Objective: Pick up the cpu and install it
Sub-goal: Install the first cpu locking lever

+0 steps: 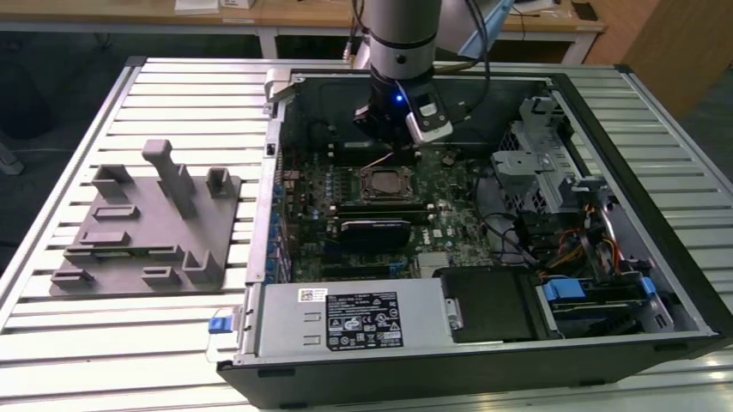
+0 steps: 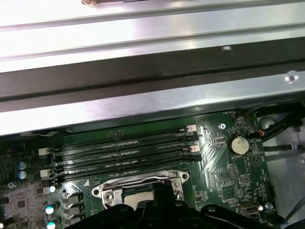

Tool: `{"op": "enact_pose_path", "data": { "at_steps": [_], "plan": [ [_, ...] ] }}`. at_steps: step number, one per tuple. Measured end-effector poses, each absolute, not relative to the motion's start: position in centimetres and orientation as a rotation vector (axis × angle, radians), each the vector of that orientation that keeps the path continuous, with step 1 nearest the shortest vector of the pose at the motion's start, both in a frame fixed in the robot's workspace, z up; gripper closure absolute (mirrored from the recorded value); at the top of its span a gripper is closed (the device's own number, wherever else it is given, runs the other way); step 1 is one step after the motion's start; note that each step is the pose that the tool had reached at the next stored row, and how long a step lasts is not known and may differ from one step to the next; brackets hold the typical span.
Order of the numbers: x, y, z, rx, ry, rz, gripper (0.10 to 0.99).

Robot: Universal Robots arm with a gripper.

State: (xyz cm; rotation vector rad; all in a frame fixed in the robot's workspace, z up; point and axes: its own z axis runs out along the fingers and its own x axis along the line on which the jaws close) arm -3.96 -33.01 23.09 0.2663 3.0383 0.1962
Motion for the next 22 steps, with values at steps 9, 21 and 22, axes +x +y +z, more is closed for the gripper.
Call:
{"op": "enact_pose_path", "data": {
  "at_steps": [9,21,22],
  "plan": [
    [-4.5,-32.5,22.2,0.263,3.022,0.194,0.98],
    [-5.1,-32.0,21.0,0.254,2.975,0.179,0.98],
    [-5.1,-32.0,21.0,0.254,2.975,0.179,0.98]
  ]
}}
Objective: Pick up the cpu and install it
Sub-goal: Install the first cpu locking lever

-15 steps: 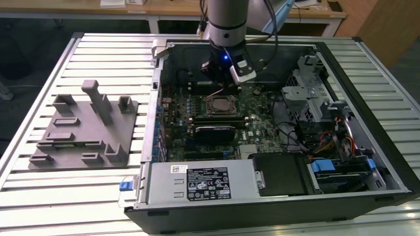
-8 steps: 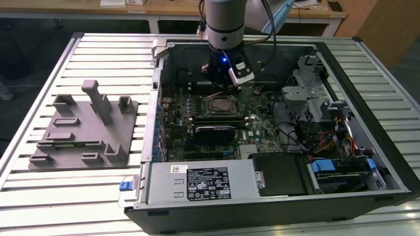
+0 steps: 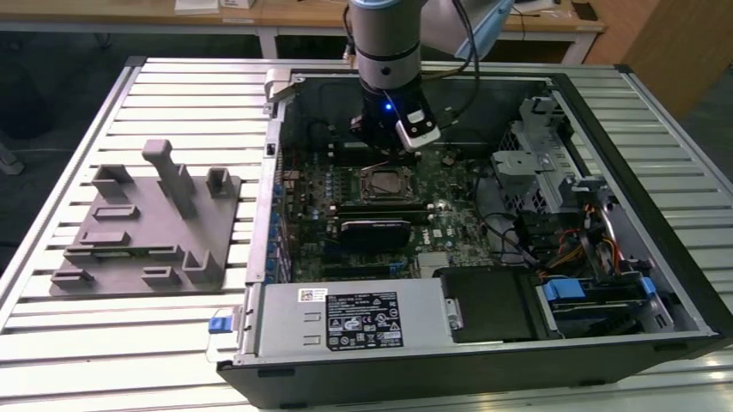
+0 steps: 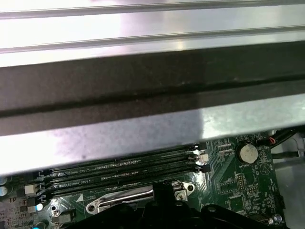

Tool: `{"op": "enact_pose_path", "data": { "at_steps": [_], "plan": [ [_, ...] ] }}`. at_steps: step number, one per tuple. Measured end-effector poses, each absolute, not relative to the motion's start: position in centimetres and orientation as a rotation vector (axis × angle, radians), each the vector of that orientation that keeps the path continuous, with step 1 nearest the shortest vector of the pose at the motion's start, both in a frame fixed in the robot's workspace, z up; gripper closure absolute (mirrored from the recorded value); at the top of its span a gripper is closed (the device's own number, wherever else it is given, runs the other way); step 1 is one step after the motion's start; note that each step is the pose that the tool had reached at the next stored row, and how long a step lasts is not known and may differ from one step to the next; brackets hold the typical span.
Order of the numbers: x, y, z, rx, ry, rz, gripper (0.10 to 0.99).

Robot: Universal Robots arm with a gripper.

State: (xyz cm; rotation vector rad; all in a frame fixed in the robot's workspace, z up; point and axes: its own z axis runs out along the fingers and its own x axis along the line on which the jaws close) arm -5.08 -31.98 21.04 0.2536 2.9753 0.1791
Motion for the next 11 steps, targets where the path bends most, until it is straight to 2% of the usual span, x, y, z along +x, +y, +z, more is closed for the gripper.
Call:
{"op": "enact_pose_path", "data": {
  "at_steps": [11],
  "plan": [
    [-5.08,-31.83,20.65,0.373,2.958,0.17,0.98]
  ]
}}
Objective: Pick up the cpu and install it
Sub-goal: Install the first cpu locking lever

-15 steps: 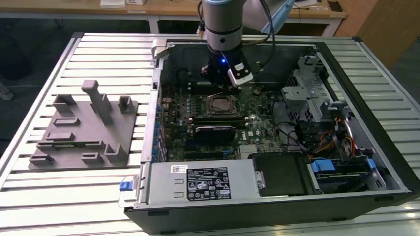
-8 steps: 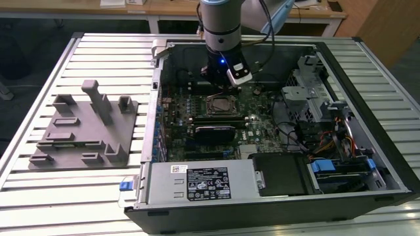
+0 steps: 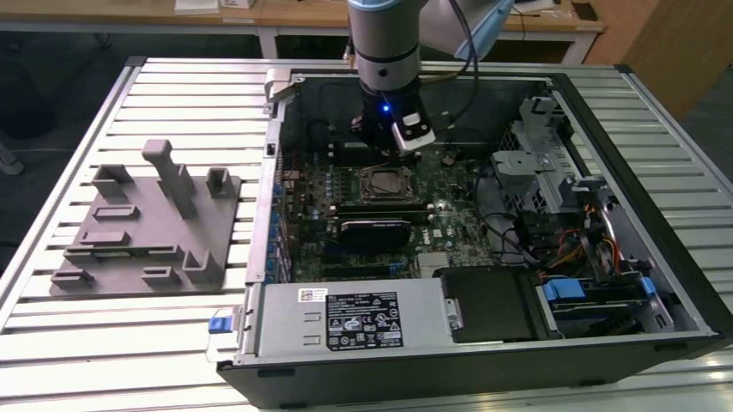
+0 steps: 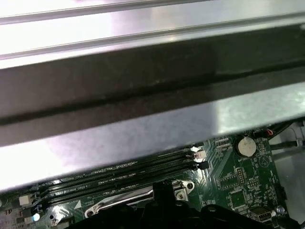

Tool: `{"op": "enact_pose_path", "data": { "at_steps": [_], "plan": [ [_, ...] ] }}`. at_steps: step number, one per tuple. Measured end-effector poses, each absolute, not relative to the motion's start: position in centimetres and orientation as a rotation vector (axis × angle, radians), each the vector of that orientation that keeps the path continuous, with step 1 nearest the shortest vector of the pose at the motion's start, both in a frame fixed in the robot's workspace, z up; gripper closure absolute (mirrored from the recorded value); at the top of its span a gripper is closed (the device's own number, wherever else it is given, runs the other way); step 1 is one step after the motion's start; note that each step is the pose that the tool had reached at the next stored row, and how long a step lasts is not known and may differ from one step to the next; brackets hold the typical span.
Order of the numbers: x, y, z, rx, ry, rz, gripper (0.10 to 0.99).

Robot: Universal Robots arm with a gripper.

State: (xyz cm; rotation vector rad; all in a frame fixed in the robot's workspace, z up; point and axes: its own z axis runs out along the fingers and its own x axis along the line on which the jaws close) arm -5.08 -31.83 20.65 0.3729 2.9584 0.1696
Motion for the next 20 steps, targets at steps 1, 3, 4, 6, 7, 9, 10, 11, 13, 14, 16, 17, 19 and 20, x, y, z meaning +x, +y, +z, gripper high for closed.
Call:
{"op": "enact_pose_path", "data": {
  "at_steps": [1,3,4,6,7,9,10,11,13,14,16,17,19,20],
  "plan": [
    [-5.1,-31.8,20.6,0.382,2.957,0.169,0.98],
    [-5.1,-31.6,20.5,0.394,2.955,0.168,0.98],
    [-5.1,-31.5,20.5,0.4,2.954,0.168,0.98],
    [-5.1,-31.3,20.4,0.409,2.952,0.167,0.98],
    [-5.1,-31.2,20.4,0.413,2.952,0.167,0.98],
    [-5.2,-31.0,20.3,0.42,2.95,0.166,0.98],
    [-5.2,-30.9,20.3,0.423,2.95,0.166,0.98],
    [-5.2,-30.8,20.3,0.427,2.949,0.165,0.98],
    [-5.3,-30.7,20.2,0.434,2.948,0.165,0.98],
    [-5.3,-30.6,20.2,0.437,2.947,0.165,0.98],
    [-5.5,-30.6,20.2,0.442,2.946,0.164,0.98],
    [-5.6,-30.6,20.2,0.445,2.946,0.164,0.98],
    [-5.8,-30.5,20.1,0.448,2.945,0.164,0.98],
    [-5.8,-30.4,20.1,0.449,2.945,0.164,0.98]
  ]
}}
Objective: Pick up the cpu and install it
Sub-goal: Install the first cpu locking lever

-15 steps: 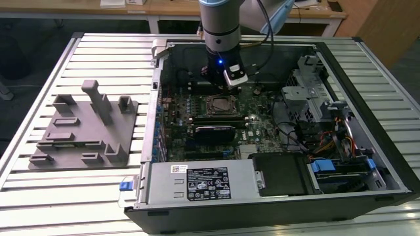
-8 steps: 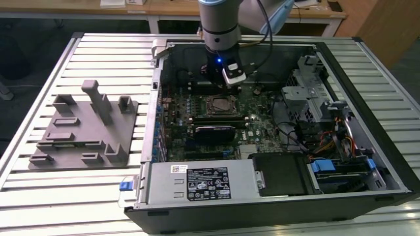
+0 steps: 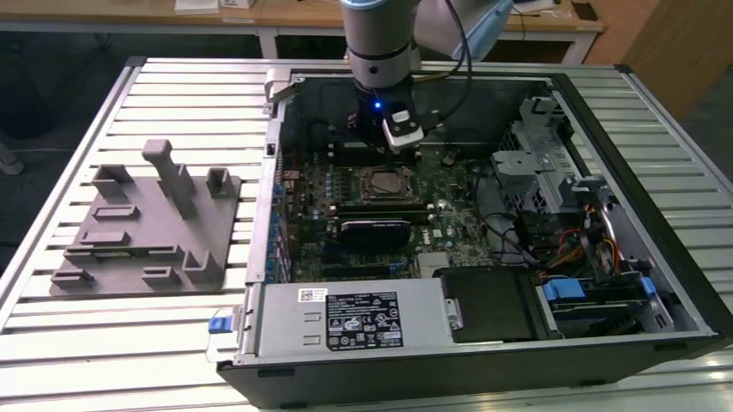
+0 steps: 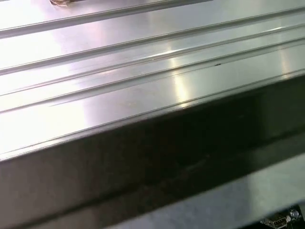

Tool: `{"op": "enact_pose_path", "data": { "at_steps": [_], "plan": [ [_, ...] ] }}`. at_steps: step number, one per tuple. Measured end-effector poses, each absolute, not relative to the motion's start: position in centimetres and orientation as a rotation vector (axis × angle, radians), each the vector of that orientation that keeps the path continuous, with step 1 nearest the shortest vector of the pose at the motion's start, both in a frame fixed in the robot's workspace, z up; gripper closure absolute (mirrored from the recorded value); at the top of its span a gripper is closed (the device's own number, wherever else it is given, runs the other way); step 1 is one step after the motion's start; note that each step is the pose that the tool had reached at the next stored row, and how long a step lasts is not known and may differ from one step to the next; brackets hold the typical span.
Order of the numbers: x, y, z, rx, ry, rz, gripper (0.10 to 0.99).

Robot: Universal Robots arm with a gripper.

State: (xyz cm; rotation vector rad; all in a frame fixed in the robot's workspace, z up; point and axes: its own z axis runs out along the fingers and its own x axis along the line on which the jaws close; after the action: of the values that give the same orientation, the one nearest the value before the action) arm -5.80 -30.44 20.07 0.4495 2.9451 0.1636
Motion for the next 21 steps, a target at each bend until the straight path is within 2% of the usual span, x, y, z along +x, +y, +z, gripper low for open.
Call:
{"op": "enact_pose_path", "data": {
  "at_steps": [21],
  "plan": [
    [-5.85,-30.59,19.31,0.46,2.942,0.152,0.98]
  ]
}}
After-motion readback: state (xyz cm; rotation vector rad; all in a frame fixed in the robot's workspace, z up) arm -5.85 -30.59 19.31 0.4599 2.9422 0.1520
